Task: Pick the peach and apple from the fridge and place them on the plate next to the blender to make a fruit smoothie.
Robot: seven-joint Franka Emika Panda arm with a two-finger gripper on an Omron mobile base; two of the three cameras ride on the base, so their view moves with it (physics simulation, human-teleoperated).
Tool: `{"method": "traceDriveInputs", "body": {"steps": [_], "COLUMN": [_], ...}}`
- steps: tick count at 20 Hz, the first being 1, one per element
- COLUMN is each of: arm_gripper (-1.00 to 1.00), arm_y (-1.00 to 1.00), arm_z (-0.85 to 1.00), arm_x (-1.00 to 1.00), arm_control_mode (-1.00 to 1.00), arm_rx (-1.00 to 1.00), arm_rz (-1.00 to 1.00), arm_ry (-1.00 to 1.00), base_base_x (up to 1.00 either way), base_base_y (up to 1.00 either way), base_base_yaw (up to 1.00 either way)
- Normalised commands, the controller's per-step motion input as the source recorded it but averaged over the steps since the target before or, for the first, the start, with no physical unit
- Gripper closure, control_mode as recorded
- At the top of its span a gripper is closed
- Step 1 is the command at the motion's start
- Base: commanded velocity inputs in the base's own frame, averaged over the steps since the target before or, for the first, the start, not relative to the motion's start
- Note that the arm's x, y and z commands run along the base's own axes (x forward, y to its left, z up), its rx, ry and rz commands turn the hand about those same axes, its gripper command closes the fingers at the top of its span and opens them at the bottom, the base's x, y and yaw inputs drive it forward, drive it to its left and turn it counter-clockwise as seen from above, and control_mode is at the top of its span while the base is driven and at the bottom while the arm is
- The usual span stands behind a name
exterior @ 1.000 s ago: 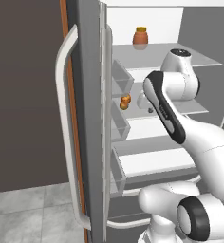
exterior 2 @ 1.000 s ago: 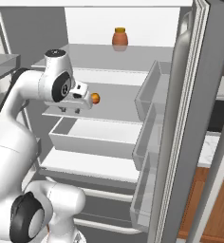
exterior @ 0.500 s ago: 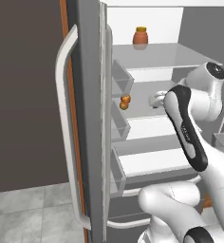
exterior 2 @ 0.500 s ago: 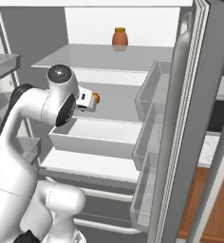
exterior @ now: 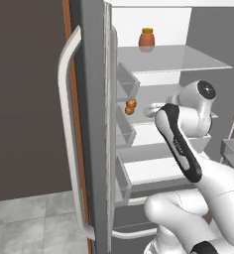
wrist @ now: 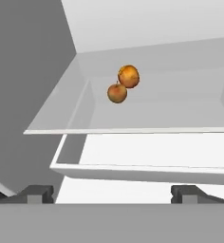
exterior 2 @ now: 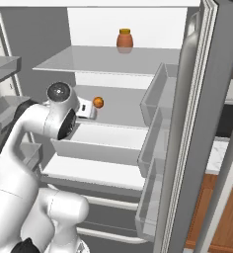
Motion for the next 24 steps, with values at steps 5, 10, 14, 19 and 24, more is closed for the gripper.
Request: {"method": "traceDriveInputs", "body": {"steps": [5, 10, 14, 19, 24], "arm_gripper": [-1.0, -1.0, -1.0, -1.0, -1.0], "arm_y": [0.0, 0.13, 0.38, 0.29, 0.03], "arm_z": [0.0, -0.16, -0.34, -0.2, -0.26], "arm_x": [0.5, 0.42, 0.39, 0.34, 0.33], "arm_control_mode": [-1.0, -1.0, -1.0, -1.0, -1.0], "arm_rx": [0.0, 0.0, 0.0, 0.0, 0.0], "arm_rz": [0.0, 0.0, -0.01, -0.02, -0.03], "arm_ry": [0.04, 0.09, 0.03, 0.0, 0.0], "base_base_x": [0.0, 0.0, 0.0, 0.0, 0.0], "base_base_y": [0.0, 0.0, 0.0, 0.0, 0.0], "base_base_yaw": [0.0, 0.0, 0.0, 0.0, 0.0]}}
